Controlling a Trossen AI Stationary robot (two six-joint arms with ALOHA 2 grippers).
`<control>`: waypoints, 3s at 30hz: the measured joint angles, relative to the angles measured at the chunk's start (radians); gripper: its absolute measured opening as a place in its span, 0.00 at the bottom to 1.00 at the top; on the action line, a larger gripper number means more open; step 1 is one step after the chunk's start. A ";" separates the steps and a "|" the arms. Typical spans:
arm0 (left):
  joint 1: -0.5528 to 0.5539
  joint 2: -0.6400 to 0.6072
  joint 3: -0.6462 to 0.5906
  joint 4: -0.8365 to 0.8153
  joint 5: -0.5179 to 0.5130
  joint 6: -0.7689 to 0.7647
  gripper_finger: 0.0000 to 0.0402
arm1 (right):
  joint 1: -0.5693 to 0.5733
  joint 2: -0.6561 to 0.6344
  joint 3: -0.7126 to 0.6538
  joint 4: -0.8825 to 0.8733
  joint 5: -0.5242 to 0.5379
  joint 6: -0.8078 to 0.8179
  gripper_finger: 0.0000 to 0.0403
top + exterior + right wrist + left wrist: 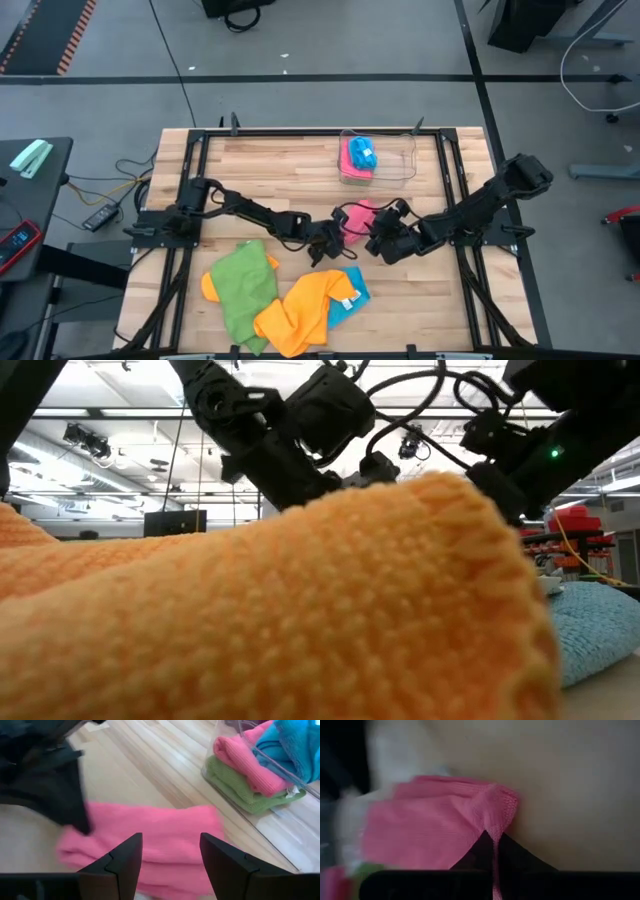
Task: Fold microfiber towels
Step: Fold the pink towel
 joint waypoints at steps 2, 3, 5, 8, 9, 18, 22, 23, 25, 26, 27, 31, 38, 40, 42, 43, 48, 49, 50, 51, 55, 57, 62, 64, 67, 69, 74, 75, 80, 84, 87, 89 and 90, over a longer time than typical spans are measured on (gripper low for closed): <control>-0.003 -0.006 0.034 -0.077 0.035 -0.042 0.03 | -0.012 0.012 0.000 0.017 -0.013 -0.035 0.52; -0.003 -0.007 0.054 -0.115 0.057 -0.065 0.03 | -0.019 0.020 0.000 0.035 -0.020 -0.052 0.52; -0.005 -0.007 0.095 -0.197 0.090 -0.104 0.03 | -0.032 0.044 0.000 0.089 -0.037 -0.093 0.52; -0.011 -0.008 0.139 -0.275 0.146 -0.126 0.04 | -0.044 0.086 0.000 0.173 -0.061 -0.180 0.52; -0.015 -0.008 0.145 -0.283 0.153 -0.126 0.04 | -0.044 0.095 0.000 0.189 -0.063 -0.201 0.52; -0.021 -0.012 0.190 -0.379 0.154 -0.178 0.06 | -0.023 0.138 0.000 0.115 -0.207 -0.094 0.52; -0.021 -0.016 0.190 -0.376 0.154 -0.179 0.05 | -0.009 0.129 0.000 0.090 -0.213 -0.050 0.52; -0.021 -0.016 0.190 -0.376 0.153 -0.180 0.05 | -0.009 0.131 0.000 0.090 -0.217 -0.045 0.52; -0.022 -0.016 0.200 -0.386 0.153 -0.183 0.04 | -0.010 0.141 0.000 0.092 -0.222 -0.036 0.52; -0.022 -0.016 0.213 -0.399 0.153 -0.190 0.04 | -0.010 0.147 0.000 0.093 -0.222 -0.032 0.52; -0.022 -0.016 0.228 -0.408 0.153 -0.197 0.04 | -0.010 0.155 0.001 0.097 -0.222 -0.024 0.52; -0.021 -0.017 0.285 -0.420 0.136 -0.199 0.07 | -0.009 0.187 0.003 0.107 -0.208 0.016 0.52; -0.021 -0.016 0.294 -0.327 0.041 -0.155 0.05 | 0.009 0.178 0.002 0.099 -0.206 0.067 0.52; -0.021 -0.011 0.295 -0.294 0.030 -0.154 0.05 | 0.024 0.151 -0.002 0.080 -0.215 0.066 0.52; -0.022 -0.009 0.294 -0.282 0.013 -0.153 0.06 | 0.039 0.124 -0.003 0.080 -0.218 0.064 0.52; -0.021 -0.006 0.294 -0.262 0.003 -0.154 0.07 | 0.044 0.115 -0.003 0.083 -0.217 0.064 0.52; -0.014 0.010 0.294 -0.190 -0.006 -0.189 0.07 | 0.051 0.128 -0.002 0.088 -0.230 0.082 0.52; -0.014 0.020 0.296 -0.167 -0.004 -0.197 0.07 | 0.053 0.138 -0.002 0.092 -0.230 0.087 0.52; -0.014 0.025 0.295 -0.166 -0.004 -0.199 0.06 | 0.056 0.149 -0.001 0.098 -0.229 0.092 0.52; -0.015 0.031 0.294 -0.174 -0.003 -0.199 0.06 | 0.057 0.156 -0.001 0.103 -0.228 0.092 0.52; -0.015 0.069 0.295 -0.149 -0.009 -0.202 0.06 | 0.074 0.165 -0.001 0.142 -0.229 0.073 0.52; -0.015 0.091 0.295 -0.107 -0.011 -0.198 0.07 | 0.088 0.164 -0.001 0.152 -0.233 0.052 0.52; -0.016 0.119 0.295 -0.020 -0.016 -0.173 0.07 | 0.103 0.161 -0.002 0.153 -0.256 0.035 0.52; -0.015 0.122 0.295 0.009 -0.021 -0.149 0.06 | 0.102 0.160 -0.001 0.147 -0.267 0.024 0.52; -0.016 0.123 0.295 0.035 -0.020 -0.153 0.06 | 0.102 0.159 0.001 0.138 -0.269 0.007 0.52; -0.015 0.136 0.295 0.048 -0.021 -0.171 0.08 | 0.102 0.159 0.001 0.135 -0.270 -0.002 0.52; -0.013 0.172 0.296 0.090 -0.042 -0.201 0.14 | 0.102 0.159 0.001 0.129 -0.274 -0.003 0.52; -0.013 0.177 0.295 0.103 -0.060 -0.201 0.16 | 0.102 0.159 0.000 0.125 -0.274 0.004 0.52; -0.013 0.187 0.295 0.131 -0.093 -0.223 0.31 | 0.102 0.158 0.001 0.110 -0.284 0.041 0.52; -0.012 0.187 0.295 0.129 -0.096 -0.253 0.45 | 0.102 0.157 0.002 0.110 -0.285 0.042 0.52; -0.006 0.186 0.295 0.124 -0.093 -0.278 0.52 | 0.102 0.157 0.009 0.096 -0.288 0.041 0.52; 0.000 0.186 0.296 0.125 -0.087 -0.297 0.56 | 0.101 0.149 0.020 0.072 -0.302 0.032 0.52; 0.001 0.186 0.296 0.126 -0.086 -0.302 0.56 | 0.101 0.143 0.024 0.057 -0.309 0.033 0.52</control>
